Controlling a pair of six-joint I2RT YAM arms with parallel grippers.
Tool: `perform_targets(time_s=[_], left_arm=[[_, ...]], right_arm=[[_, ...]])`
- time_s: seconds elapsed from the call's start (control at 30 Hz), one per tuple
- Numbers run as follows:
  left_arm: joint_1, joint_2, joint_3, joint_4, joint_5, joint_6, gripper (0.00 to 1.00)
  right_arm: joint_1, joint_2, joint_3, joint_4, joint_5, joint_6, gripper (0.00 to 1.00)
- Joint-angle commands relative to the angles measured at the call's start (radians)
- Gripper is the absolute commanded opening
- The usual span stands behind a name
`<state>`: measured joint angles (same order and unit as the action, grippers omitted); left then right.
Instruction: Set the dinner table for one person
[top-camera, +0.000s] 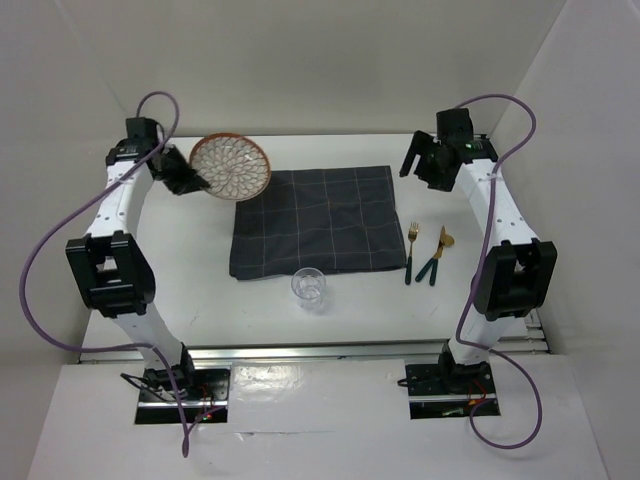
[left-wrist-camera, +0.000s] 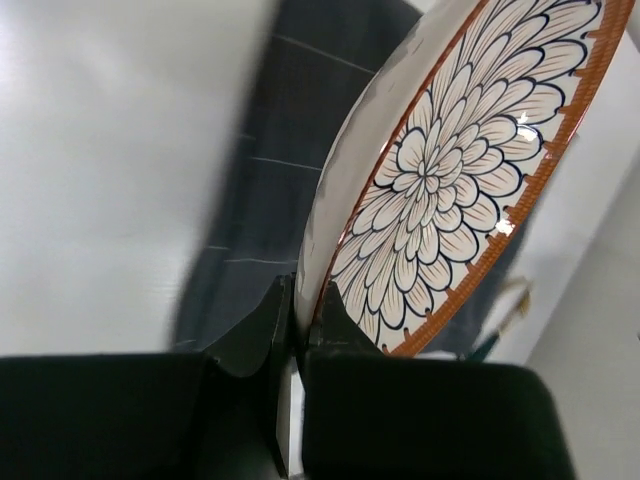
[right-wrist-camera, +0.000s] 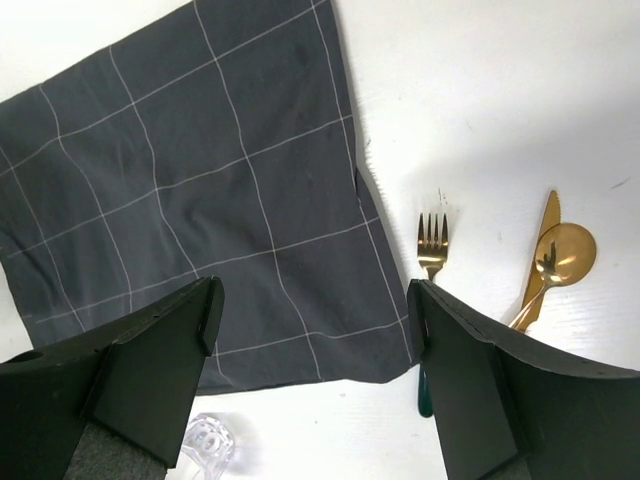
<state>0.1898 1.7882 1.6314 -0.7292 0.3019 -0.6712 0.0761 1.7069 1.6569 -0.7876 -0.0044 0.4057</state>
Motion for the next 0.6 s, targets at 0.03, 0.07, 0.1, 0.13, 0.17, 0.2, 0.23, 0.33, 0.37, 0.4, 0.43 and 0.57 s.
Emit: perform_targets(time_s=[0.03,0.07,0.1,0.13,0.17,0.2,0.23,0.33,0.37,0.4,0.43,0.57], left_arm=[[-0.173,0.006,0.11,0.091,0.259,0.033,0.0],[-0.228,0.04,0.12,0.115,0.276,0.006,0.0],[-0.252,0.056,0.12,0.137,0.29,-0.004,0.0],[-0.272,0.074,0.12,0.157,0.302,-0.013,0.0],[-0.291,0.092,0.134,0.193,0.331,-0.013,0.0],[-0.323,0.115,0.146,0.203,0.342,-0.027,0.0],[-0.335,0.16,0.159,0.212,0.353,-0.027,0.0],[-0.377,0.244,0.196,0.241,0.411,-0.039,0.0],[-0.377,0.26,0.196,0.254,0.425,-0.039,0.0],[-0.392,0.272,0.196,0.254,0.425,-0.05,0.0],[-0.406,0.281,0.196,0.263,0.415,-0.05,0.0],[-0.424,0.312,0.157,0.284,0.404,-0.05,0.0]], right_arm=[[0.005,-0.043,-0.014,0.001,-0.005,-0.008,0.86],[0.005,-0.043,-0.014,-0.01,0.006,-0.008,0.86],[-0.004,-0.043,-0.014,-0.01,0.006,-0.008,0.86],[-0.004,-0.052,-0.014,-0.019,0.006,-0.008,0.86],[-0.004,-0.052,-0.014,-0.019,0.006,-0.008,0.86],[-0.004,-0.061,-0.025,-0.019,0.017,-0.008,0.86],[-0.004,-0.072,-0.025,-0.028,0.017,-0.008,0.86],[-0.022,-0.101,-0.061,-0.029,0.017,-0.008,0.86],[-0.032,-0.101,-0.083,-0.038,0.017,-0.018,0.86],[-0.032,-0.116,-0.094,-0.038,0.017,-0.018,0.86],[-0.041,-0.134,-0.104,-0.038,0.017,-0.018,0.86],[-0.05,-0.171,-0.146,-0.047,0.007,-0.027,0.86]])
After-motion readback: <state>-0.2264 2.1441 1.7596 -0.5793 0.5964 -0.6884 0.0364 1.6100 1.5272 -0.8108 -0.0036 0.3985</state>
